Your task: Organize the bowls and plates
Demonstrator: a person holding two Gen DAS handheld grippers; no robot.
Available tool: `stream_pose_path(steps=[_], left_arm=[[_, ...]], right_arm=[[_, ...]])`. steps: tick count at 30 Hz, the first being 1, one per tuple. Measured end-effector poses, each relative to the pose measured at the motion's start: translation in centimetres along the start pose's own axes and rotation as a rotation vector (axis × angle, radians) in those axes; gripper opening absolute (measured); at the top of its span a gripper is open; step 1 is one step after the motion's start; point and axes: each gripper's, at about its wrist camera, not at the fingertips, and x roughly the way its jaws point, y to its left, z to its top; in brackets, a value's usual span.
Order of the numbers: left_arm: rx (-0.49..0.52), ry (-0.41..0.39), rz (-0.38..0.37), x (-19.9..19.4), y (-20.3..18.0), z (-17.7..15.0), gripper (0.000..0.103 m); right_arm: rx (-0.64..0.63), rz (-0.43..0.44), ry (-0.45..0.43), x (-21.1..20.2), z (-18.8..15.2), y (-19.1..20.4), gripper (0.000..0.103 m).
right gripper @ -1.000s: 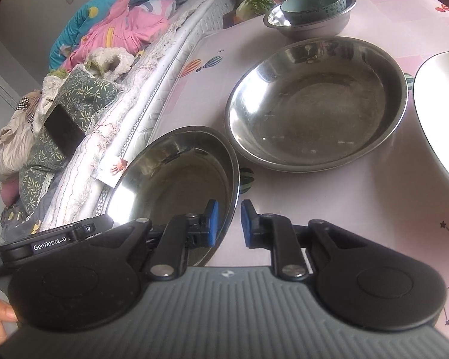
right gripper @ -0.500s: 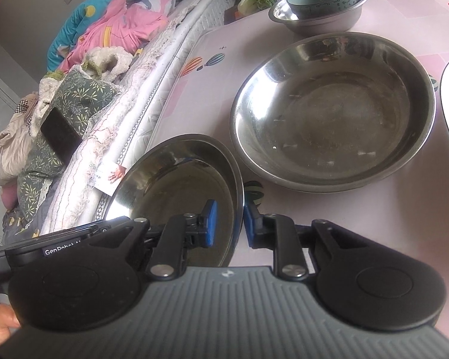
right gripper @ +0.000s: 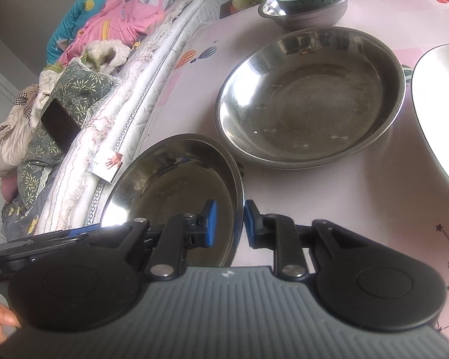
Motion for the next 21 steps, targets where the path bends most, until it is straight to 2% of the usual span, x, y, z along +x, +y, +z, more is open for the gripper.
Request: stream_pose_path(steps=[9, 16, 21], left_arm=[[0.058, -0.02, 0.128, 1.6, -0.6, 0.5, 0.047], [0.043, -0.001, 0.13, 2.3, -0.7, 0.4, 0.034], [0.075, -0.001, 0.166, 2.5, -1.7, 0.0, 0.033]], right_arm=[[-0.02, -0.044, -0.044, 0.6, 0.0, 0.0, 0.02], [-0.03, -0.043, -0.028, 1.5, -0.6, 0.3, 0.016], [-0.04, -0.051, -0.026, 1.5, -0.9, 0.7, 0.015]])
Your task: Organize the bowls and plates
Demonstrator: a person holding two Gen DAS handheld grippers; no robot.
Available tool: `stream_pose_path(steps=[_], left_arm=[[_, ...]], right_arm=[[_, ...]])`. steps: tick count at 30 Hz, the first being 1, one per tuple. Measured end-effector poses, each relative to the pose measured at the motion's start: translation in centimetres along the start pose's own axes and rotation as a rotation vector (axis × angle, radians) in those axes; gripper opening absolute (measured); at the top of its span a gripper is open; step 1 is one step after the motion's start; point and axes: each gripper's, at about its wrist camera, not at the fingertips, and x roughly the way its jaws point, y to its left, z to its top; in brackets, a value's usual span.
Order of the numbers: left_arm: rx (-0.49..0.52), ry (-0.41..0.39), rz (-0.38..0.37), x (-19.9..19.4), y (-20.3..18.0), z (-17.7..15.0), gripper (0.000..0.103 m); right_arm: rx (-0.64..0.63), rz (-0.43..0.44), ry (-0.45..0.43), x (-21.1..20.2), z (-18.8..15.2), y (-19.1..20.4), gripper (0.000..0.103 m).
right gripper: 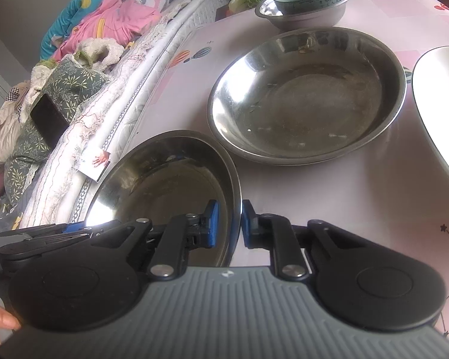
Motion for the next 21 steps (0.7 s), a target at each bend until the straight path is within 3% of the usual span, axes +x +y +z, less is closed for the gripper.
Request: stream_pose_path(steps=[21], left_arm=[[-0.001, -0.001, 0.034, 0.17, -0.57, 0.01, 0.035]], right_arm=[[-0.028, -0.026, -0.006, 0.17, -0.44, 0.54, 0.015]])
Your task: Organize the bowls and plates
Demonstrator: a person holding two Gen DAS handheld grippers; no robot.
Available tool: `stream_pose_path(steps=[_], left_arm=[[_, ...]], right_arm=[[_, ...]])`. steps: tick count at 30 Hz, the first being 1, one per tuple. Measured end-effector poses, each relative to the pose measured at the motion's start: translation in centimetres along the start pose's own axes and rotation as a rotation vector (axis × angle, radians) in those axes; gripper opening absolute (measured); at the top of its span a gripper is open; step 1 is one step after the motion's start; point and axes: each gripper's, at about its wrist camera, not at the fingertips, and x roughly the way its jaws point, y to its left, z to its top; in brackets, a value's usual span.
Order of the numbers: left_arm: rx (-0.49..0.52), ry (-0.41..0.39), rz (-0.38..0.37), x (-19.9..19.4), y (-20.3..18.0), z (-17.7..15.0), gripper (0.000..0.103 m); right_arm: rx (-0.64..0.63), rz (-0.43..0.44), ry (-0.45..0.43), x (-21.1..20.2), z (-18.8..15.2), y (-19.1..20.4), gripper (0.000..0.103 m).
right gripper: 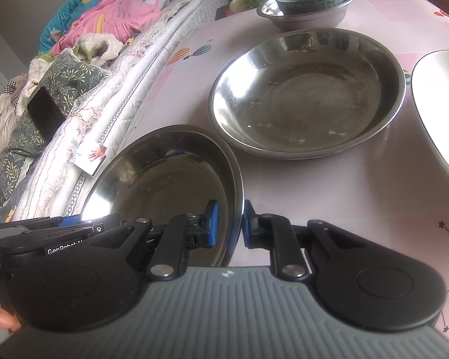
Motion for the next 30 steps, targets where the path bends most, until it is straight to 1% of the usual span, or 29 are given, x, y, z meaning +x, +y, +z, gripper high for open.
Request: stream_pose_path(steps=[10, 30], left_arm=[[0.005, -0.004, -0.001, -0.2, -0.2, 0.0, 0.036], [0.001, -0.026, 0.004, -1.0, 0.2, -0.1, 0.036]], right_arm=[[-0.025, -0.016, -0.017, -0.3, 0.1, 0.3, 0.016], [-0.058, -0.016, -0.029, -0.6, 0.1, 0.9, 0.016]])
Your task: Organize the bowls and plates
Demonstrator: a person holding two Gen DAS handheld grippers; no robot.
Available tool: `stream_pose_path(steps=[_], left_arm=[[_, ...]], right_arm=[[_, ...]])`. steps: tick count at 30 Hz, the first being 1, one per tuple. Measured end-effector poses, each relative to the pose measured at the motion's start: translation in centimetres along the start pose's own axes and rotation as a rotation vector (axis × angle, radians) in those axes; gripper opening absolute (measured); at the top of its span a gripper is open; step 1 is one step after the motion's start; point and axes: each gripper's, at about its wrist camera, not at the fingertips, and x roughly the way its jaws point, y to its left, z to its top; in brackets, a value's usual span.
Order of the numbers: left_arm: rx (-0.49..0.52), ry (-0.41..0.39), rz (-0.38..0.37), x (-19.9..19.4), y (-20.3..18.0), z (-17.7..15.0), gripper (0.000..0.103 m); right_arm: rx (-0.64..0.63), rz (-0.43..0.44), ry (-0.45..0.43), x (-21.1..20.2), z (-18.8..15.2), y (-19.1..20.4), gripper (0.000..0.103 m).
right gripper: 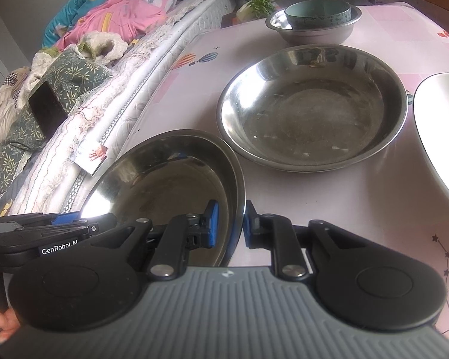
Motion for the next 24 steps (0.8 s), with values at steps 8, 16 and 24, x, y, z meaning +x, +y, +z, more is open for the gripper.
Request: stream_pose_path(steps=[8, 16, 24], left_arm=[[-0.017, -0.015, -0.001, -0.41, 0.61, 0.11, 0.036], [-0.02, -0.019, -0.006, -0.51, 0.73, -0.05, 0.036], [-0.025, -0.032, -0.01, -0.79, 0.78, 0.02, 0.036]], right_arm=[[-0.025, 0.004, -0.006, -0.14, 0.17, 0.61, 0.016], [-0.028, 0.003, -0.008, -0.17, 0.17, 0.73, 0.016], [-0.035, 0.008, -0.019, -0.46, 0.29, 0.72, 0.016]])
